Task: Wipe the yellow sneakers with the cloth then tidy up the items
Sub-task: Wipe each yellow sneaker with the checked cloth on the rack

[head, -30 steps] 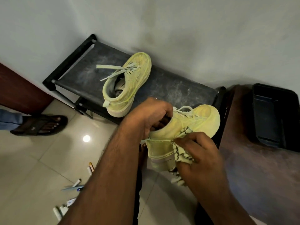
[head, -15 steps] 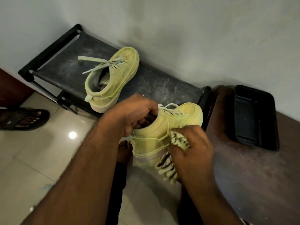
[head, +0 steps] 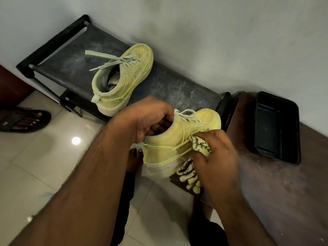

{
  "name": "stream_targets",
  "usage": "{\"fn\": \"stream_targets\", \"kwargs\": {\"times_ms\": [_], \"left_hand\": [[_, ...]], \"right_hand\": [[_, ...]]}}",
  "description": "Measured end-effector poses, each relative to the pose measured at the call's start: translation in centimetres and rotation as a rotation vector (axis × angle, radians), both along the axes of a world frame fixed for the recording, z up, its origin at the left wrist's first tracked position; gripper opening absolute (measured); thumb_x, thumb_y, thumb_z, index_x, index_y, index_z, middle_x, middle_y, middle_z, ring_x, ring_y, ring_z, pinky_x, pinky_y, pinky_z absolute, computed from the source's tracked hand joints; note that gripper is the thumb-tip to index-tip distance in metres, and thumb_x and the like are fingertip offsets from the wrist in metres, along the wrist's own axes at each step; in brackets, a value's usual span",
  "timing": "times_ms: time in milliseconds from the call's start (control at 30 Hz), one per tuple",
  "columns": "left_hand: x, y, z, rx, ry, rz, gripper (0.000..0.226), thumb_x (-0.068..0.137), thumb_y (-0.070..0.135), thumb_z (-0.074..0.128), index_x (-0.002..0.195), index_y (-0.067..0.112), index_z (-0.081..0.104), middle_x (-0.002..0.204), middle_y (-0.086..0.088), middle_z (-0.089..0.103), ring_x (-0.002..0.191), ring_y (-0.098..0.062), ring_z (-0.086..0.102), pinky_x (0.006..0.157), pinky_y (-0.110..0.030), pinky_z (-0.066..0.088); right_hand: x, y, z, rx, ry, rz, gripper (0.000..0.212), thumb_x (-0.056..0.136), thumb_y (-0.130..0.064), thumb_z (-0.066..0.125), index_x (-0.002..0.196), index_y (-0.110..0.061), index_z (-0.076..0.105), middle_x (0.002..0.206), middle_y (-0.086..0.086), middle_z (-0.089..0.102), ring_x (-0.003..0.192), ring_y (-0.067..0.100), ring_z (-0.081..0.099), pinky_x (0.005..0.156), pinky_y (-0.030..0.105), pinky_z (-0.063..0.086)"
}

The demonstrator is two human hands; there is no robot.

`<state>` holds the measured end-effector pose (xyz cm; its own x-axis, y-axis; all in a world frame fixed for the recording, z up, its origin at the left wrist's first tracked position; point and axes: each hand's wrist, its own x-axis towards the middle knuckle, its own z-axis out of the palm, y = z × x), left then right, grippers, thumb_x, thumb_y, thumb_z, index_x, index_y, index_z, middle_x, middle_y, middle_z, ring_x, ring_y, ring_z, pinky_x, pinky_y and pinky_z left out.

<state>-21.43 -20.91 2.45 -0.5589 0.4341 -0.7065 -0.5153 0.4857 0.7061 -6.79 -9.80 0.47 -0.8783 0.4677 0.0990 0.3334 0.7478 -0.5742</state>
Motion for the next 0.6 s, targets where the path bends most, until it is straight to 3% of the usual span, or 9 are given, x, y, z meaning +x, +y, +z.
{"fn": "stream_targets", "kwargs": {"times_ms": [200,333,500,600], "left_hand": [[-0.1,-0.1,0.0,-0.01,0.003,0.001,0.007,0.078,0.007,0.057,0.083,0.005,0.063,0.076,-0.016,0.053,0.056,-0.021,0.045,0.055,-0.028,0.036],[-0.1,-0.1,0.0,0.004,0.019,0.009,0.007,0.079,0.004,0.056,0.08,0.003,0.063,0.076,-0.017,0.054,0.056,-0.021,0.046,0.054,-0.027,0.037],[0.0,0.1,0.2,0.015,0.002,-0.015,0.009,0.08,0.004,0.055,0.079,0.001,0.064,0.073,-0.018,0.056,0.05,-0.021,0.048,0.051,-0.024,0.039],[0.0,0.0,0.3,0.005,0.009,-0.012,0.008,0.08,0.005,0.056,0.076,0.003,0.062,0.072,-0.017,0.054,0.05,-0.021,0.047,0.052,-0.025,0.038]], "right_hand": [[0.6,-3.4,0.4,0.028,0.03,0.191,0.039,0.068,-0.022,0.049,0.098,-0.006,0.069,0.092,0.004,0.056,0.085,0.024,0.057,0.072,0.03,0.051],[0.1,-1.5,0.0,0.087,-0.061,0.081,0.031,0.066,-0.021,0.053,0.09,-0.009,0.07,0.089,0.003,0.056,0.083,0.026,0.057,0.065,0.032,0.05],[0.2,0.2,-0.3,0.106,-0.066,-0.01,0.034,0.068,-0.009,0.062,0.101,-0.008,0.07,0.095,0.003,0.056,0.088,0.023,0.055,0.073,0.028,0.047],[0.3,-1.8,0.4,0.129,0.028,0.166,0.039,0.066,-0.018,0.051,0.098,-0.007,0.069,0.094,0.004,0.058,0.089,0.018,0.05,0.078,0.019,0.036]]}}
